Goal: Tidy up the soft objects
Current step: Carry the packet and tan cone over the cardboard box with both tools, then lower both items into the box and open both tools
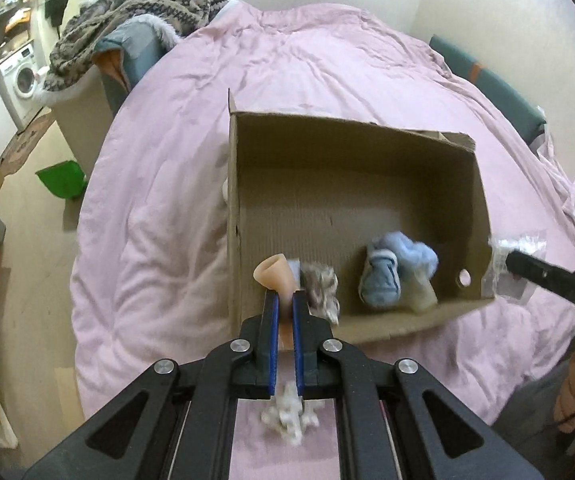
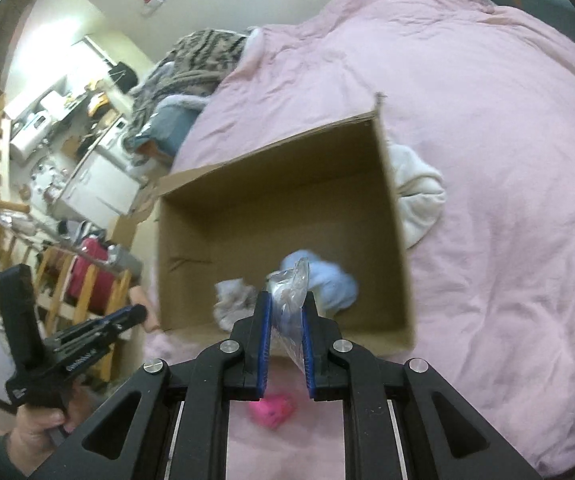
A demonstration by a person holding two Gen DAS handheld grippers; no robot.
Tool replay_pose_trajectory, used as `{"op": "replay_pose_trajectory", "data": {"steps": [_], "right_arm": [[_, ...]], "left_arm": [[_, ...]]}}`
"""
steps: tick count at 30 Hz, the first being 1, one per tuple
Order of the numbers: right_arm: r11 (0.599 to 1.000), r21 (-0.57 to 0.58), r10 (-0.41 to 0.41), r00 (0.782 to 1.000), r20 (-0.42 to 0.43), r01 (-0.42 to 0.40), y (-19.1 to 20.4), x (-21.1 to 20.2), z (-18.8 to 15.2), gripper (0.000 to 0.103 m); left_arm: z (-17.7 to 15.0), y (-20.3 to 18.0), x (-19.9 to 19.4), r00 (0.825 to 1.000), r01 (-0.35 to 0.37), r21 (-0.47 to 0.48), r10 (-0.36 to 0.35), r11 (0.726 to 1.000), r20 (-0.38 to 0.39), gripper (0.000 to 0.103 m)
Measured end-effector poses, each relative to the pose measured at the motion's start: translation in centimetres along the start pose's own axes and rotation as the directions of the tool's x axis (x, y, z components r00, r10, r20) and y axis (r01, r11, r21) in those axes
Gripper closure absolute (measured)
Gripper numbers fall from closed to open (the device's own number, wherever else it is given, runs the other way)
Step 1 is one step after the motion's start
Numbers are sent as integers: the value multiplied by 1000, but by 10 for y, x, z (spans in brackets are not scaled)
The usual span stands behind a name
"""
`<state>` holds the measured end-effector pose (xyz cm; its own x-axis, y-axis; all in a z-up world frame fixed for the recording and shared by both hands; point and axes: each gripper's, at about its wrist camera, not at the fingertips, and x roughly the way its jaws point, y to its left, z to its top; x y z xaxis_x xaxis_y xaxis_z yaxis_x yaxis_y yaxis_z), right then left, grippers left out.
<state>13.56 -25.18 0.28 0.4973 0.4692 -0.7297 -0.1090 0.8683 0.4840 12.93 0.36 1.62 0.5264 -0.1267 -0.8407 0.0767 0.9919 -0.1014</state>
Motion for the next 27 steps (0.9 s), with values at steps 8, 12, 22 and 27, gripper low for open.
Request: {"op": "replay_pose_trajectory", "data": {"steps": [8, 12, 22, 27], "right_arm": [[997, -3, -76, 996, -46, 76, -11, 29, -7, 87], [996, -17, -89, 994, -62, 88, -6, 39, -13, 87], [981, -131, -155, 986, -66, 146, 11, 47, -20, 87], [982, -127, -152, 986, -65, 143, 11, 46, -21, 87]], "left_arm": [[-6, 3, 30, 1000, -30, -18, 30, 999, -4, 97], [-6, 3, 34, 999, -38, -13, 38, 999, -6, 97], [-11, -1, 45, 999, -48, -4, 47, 999, -25, 97], [-13, -4, 44, 999, -50, 9, 50, 999, -16, 96]]}}
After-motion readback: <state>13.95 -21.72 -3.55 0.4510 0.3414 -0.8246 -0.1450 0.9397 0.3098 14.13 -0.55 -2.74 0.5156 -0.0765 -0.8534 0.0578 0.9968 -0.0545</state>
